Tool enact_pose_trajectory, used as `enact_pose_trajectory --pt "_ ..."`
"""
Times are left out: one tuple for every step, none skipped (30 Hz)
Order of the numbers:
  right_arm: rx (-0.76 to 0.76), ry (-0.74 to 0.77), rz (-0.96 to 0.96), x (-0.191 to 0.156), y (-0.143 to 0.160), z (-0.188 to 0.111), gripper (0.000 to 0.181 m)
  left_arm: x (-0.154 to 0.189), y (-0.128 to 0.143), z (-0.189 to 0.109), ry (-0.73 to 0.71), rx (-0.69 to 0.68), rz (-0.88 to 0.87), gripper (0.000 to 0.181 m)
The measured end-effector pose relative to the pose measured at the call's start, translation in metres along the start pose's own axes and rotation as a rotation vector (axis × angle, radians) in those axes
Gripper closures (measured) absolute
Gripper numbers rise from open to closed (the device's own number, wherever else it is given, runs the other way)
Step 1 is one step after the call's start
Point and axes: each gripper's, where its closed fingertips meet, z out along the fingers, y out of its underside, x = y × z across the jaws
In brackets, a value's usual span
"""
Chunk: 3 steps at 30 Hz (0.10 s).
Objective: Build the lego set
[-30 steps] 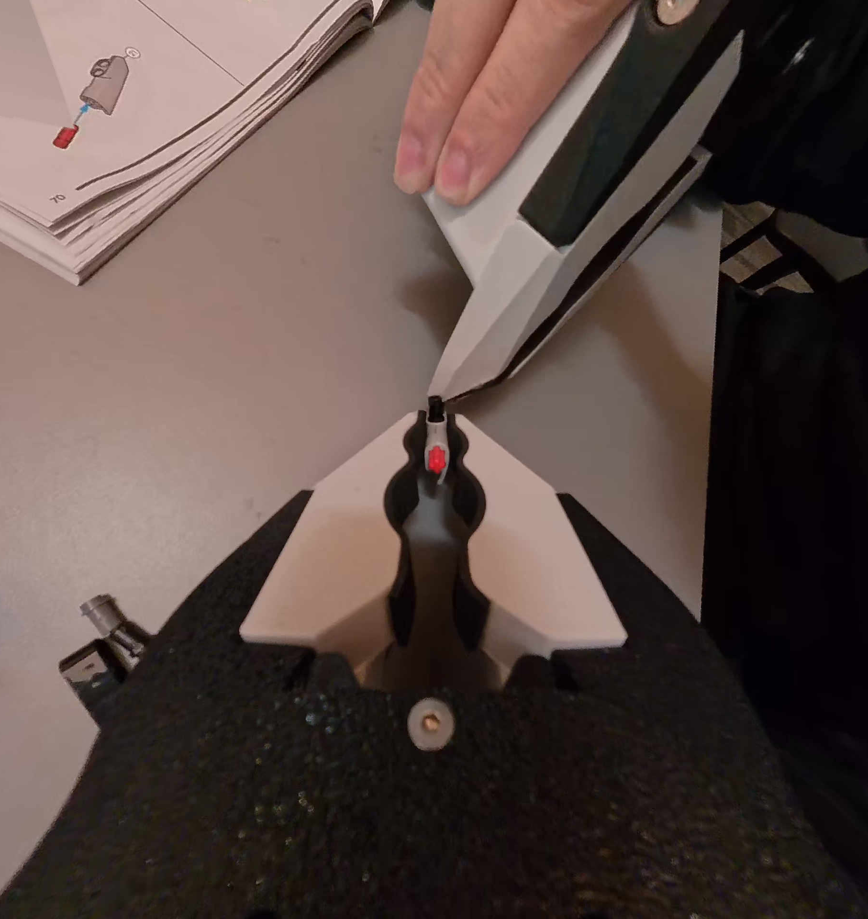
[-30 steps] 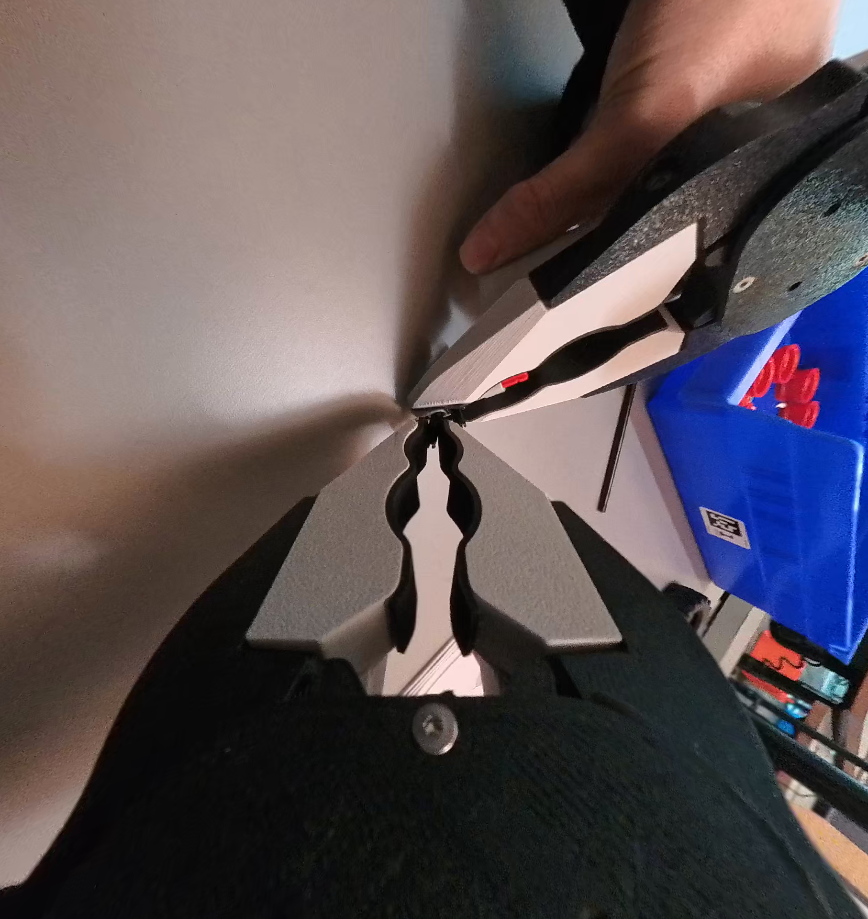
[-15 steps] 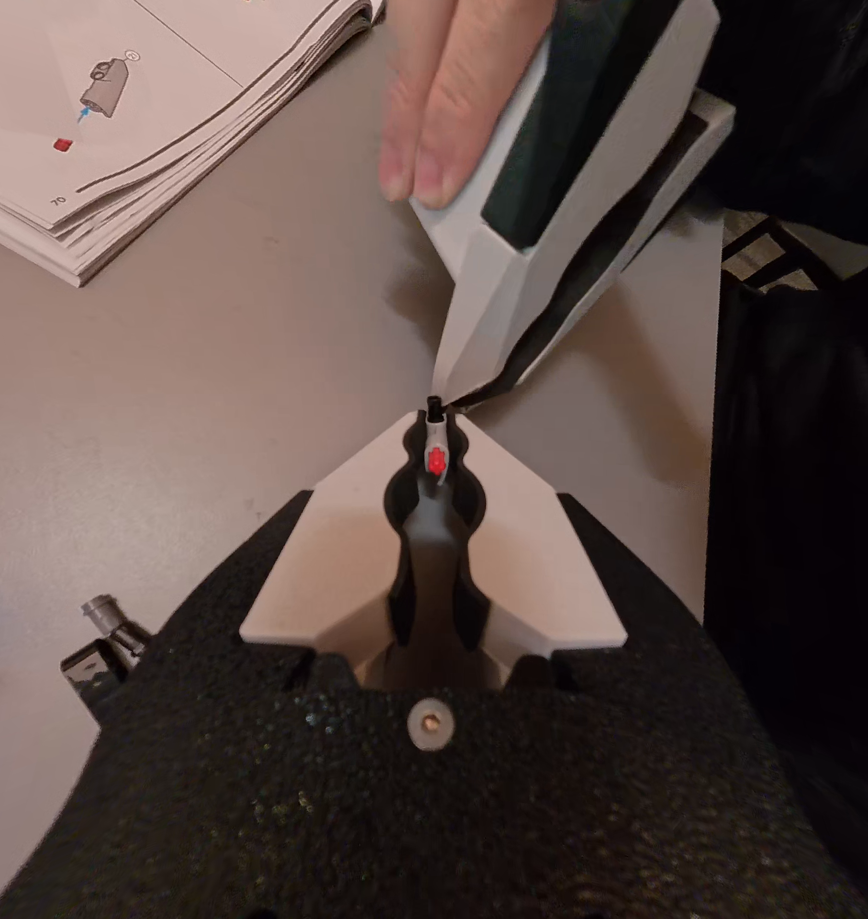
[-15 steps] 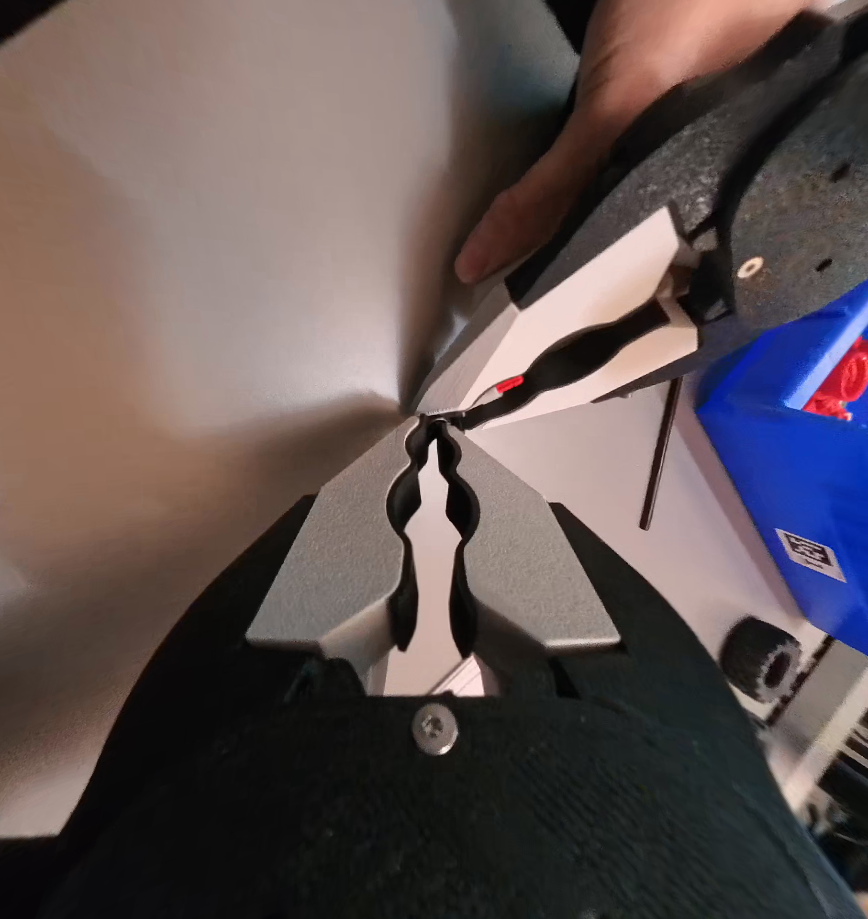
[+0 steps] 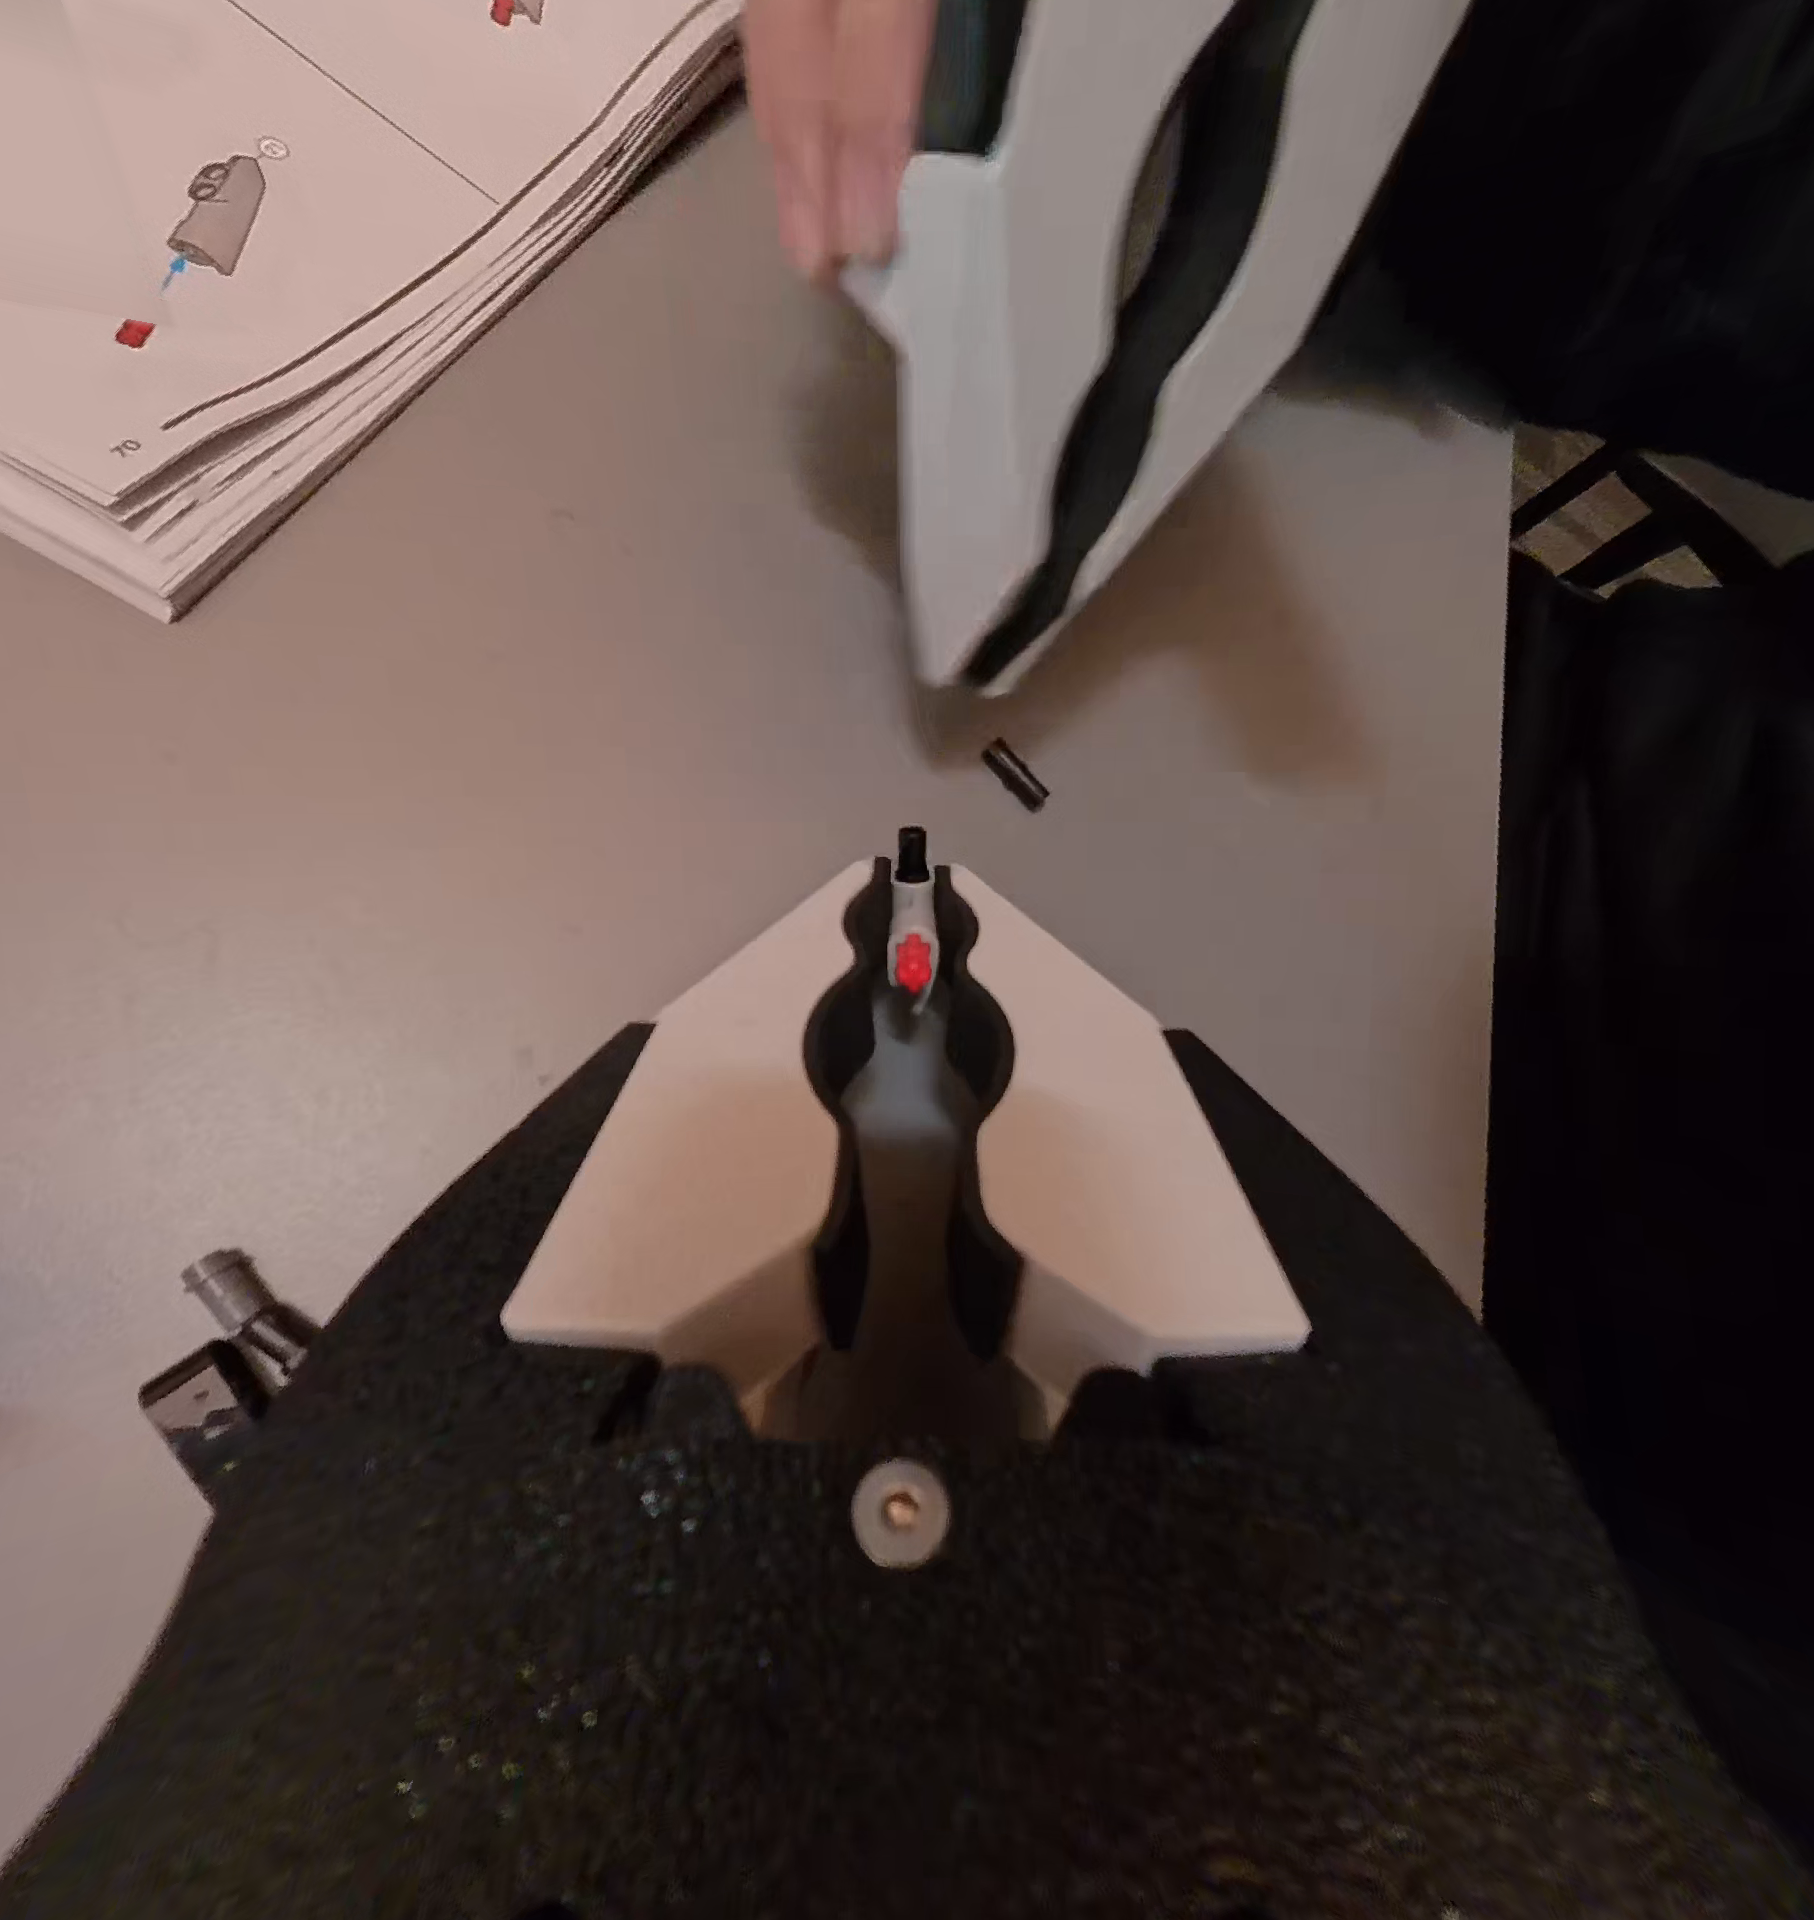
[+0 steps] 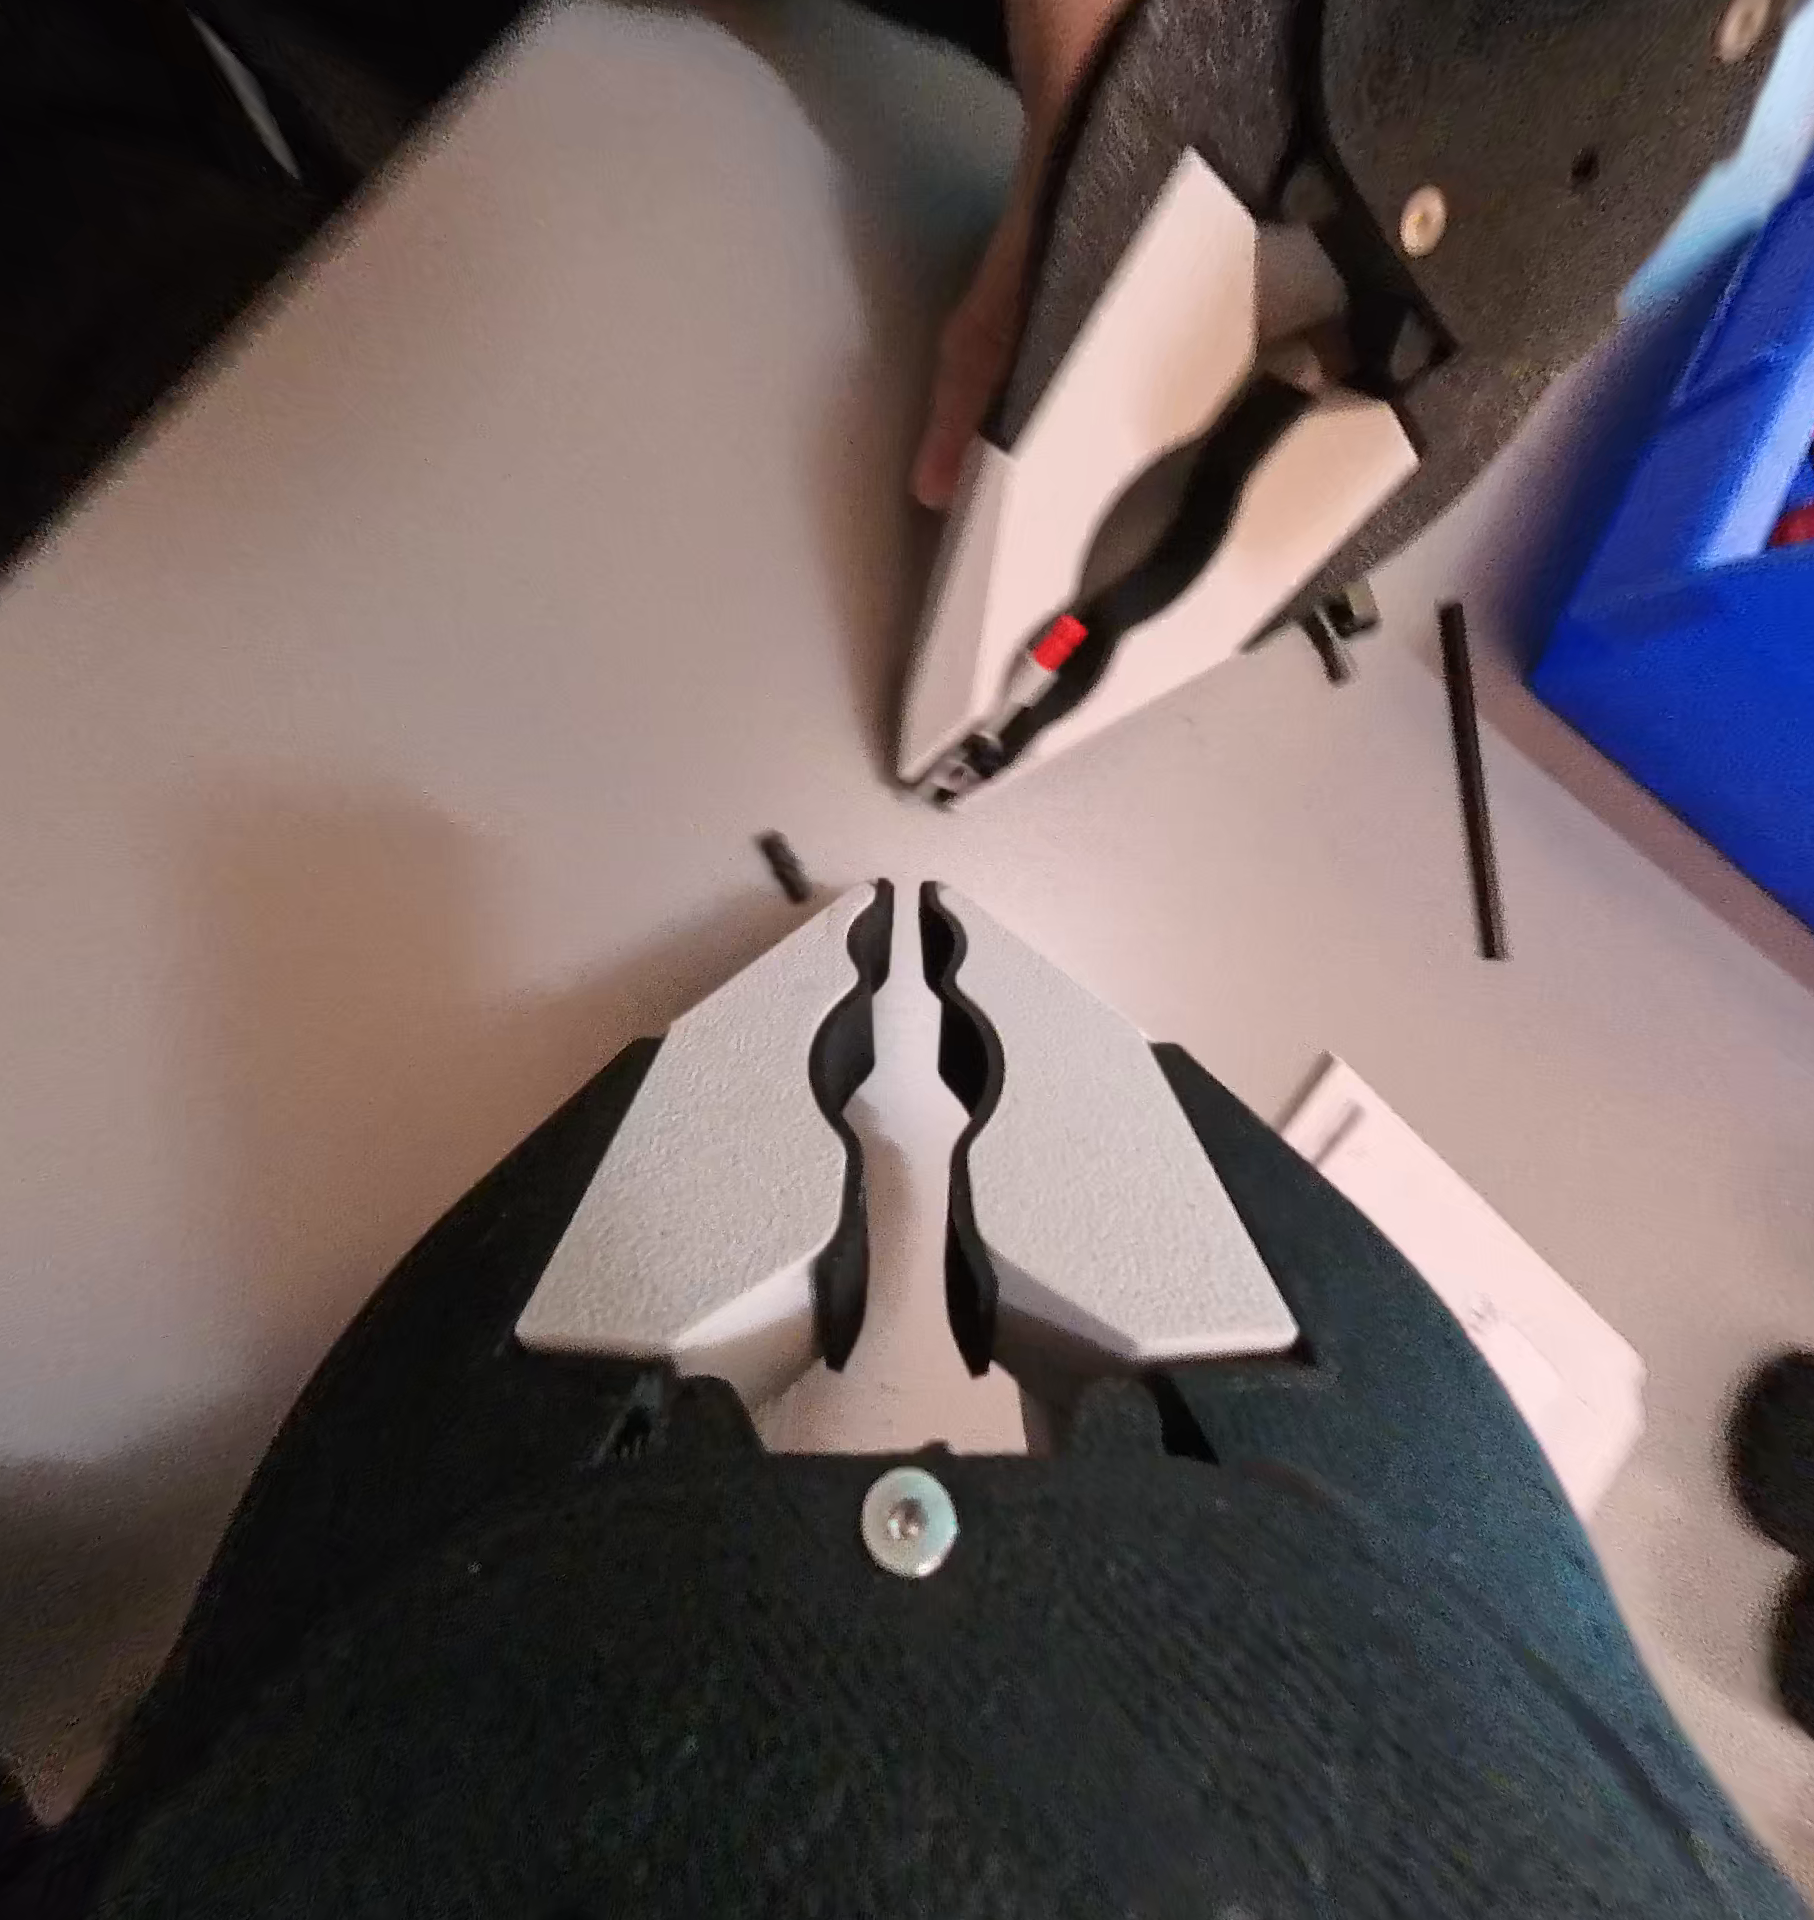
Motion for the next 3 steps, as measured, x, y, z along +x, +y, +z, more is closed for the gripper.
enact_pose_trajectory --pt "0.065 -0.03 0.006 -0.0096 -0.0061 -0.0041 0.178 0.0001 0.0 0.0 0.001 0.0 0.0 0.176" --pt "0.116 -0.039 0.021 -0.0146 -0.01 -0.0057 0.176 0.0002 0.0 0.0 0.001 0.0 0.001 0.176" --pt "0.132 -0.046 0.045 -0.0181 -0.0089 -0.004 0.169 0.0004 0.0 0.0 0.003 0.0 0.001 0.176"
